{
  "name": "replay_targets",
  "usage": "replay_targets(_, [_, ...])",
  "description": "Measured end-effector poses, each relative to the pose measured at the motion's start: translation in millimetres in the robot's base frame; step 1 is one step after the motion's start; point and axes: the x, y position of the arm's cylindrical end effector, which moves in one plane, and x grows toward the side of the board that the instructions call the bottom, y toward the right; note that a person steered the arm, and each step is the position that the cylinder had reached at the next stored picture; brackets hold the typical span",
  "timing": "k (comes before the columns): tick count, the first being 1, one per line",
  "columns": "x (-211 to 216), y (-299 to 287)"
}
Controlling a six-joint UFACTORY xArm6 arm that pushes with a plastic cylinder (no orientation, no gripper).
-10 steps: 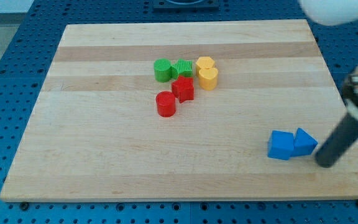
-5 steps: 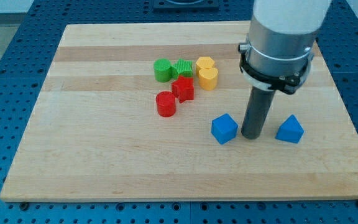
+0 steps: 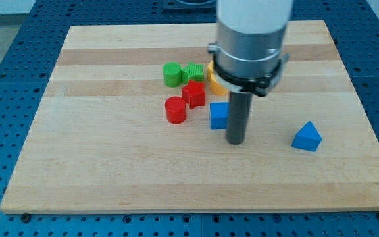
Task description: Push the cube into the red star
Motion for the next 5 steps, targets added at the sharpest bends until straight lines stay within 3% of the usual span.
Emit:
replay_targets(1, [-12, 27])
replay_targets(3, [-27, -35])
replay_targets(5, [-22, -26])
